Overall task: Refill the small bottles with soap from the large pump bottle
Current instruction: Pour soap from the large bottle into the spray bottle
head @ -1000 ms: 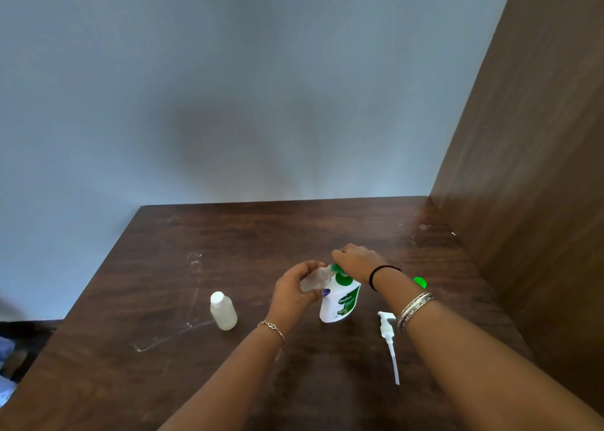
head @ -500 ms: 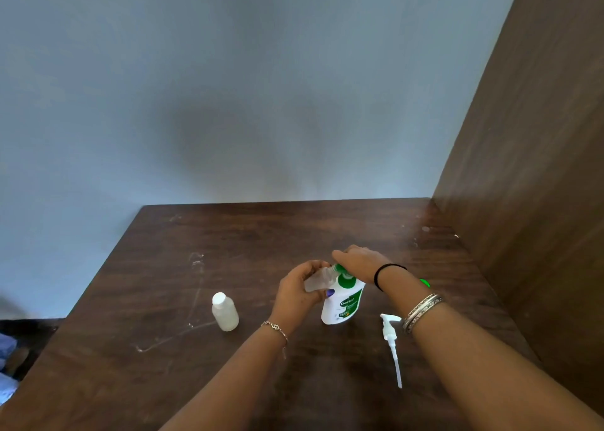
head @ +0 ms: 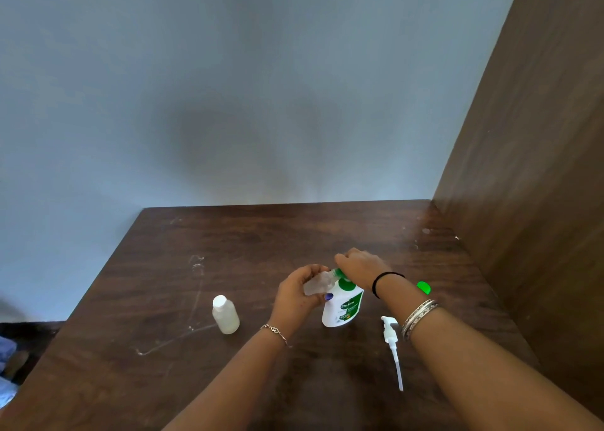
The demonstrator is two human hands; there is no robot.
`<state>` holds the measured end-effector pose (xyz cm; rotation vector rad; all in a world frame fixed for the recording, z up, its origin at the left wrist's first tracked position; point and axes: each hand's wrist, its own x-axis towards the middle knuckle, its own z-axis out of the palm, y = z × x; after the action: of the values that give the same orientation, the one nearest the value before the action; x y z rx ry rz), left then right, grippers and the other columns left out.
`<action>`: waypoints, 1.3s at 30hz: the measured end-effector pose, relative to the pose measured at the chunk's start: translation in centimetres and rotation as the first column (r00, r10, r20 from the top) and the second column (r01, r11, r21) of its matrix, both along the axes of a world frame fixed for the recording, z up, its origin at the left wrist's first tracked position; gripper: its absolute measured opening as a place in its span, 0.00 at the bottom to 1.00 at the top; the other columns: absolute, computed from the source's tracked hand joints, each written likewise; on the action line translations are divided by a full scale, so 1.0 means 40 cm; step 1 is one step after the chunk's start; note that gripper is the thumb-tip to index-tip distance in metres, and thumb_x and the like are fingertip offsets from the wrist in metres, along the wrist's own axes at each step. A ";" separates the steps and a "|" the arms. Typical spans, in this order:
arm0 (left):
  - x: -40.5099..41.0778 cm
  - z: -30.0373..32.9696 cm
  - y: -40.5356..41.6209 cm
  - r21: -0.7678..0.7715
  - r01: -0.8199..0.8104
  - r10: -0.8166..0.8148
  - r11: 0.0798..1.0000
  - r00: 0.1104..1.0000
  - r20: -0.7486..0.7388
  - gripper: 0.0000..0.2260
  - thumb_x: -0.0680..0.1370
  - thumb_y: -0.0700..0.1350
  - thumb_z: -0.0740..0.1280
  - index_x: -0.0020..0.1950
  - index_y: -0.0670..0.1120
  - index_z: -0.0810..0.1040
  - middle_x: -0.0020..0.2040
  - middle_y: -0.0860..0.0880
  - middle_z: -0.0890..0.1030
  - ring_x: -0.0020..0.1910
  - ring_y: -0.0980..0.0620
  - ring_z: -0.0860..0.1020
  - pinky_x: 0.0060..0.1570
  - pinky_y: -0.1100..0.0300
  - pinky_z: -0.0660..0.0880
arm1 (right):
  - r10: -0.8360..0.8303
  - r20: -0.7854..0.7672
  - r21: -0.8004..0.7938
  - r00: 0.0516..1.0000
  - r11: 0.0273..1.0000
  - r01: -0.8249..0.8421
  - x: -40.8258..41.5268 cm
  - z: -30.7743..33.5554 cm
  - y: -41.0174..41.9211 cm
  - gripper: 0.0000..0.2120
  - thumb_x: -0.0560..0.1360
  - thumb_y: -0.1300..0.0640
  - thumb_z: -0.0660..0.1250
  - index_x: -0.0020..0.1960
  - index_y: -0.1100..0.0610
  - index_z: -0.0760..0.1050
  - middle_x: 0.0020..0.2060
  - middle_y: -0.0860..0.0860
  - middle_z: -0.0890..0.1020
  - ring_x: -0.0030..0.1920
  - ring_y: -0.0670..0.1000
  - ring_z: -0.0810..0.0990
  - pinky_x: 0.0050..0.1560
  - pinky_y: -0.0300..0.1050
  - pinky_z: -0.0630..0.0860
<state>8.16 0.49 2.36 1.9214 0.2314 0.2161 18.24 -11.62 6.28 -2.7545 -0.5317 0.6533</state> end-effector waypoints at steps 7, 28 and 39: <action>-0.008 0.002 -0.004 -0.036 0.001 0.000 0.999 1.000 0.014 0.18 0.67 0.36 0.73 0.54 0.49 0.75 0.50 0.52 0.79 0.48 0.59 0.76 0.43 0.78 0.71 | 0.046 -0.002 0.005 0.999 0.999 -0.046 0.005 0.010 0.004 0.13 0.77 0.50 0.49 0.36 0.51 0.65 0.44 0.55 0.75 0.43 0.54 0.73 0.48 0.49 0.70; -0.007 -0.013 -0.001 -0.061 -0.010 0.011 0.998 1.000 0.020 0.19 0.67 0.35 0.73 0.54 0.48 0.76 0.51 0.51 0.80 0.51 0.56 0.77 0.44 0.78 0.70 | 0.076 0.033 0.007 0.997 0.997 -0.077 -0.021 0.034 -0.001 0.10 0.79 0.58 0.49 0.48 0.55 0.69 0.58 0.55 0.74 0.58 0.56 0.72 0.64 0.61 0.66; -0.001 -0.017 0.002 -0.048 -0.007 0.008 0.999 1.000 0.022 0.18 0.66 0.35 0.73 0.54 0.47 0.77 0.50 0.50 0.80 0.49 0.57 0.77 0.44 0.78 0.71 | 0.062 0.036 -0.022 0.997 0.998 -0.062 -0.012 0.023 0.001 0.09 0.77 0.57 0.48 0.44 0.52 0.67 0.57 0.54 0.75 0.57 0.56 0.73 0.63 0.61 0.66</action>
<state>8.14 0.57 1.68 1.8695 0.2271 0.2348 17.77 -11.59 7.20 -2.7838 -0.6240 0.6272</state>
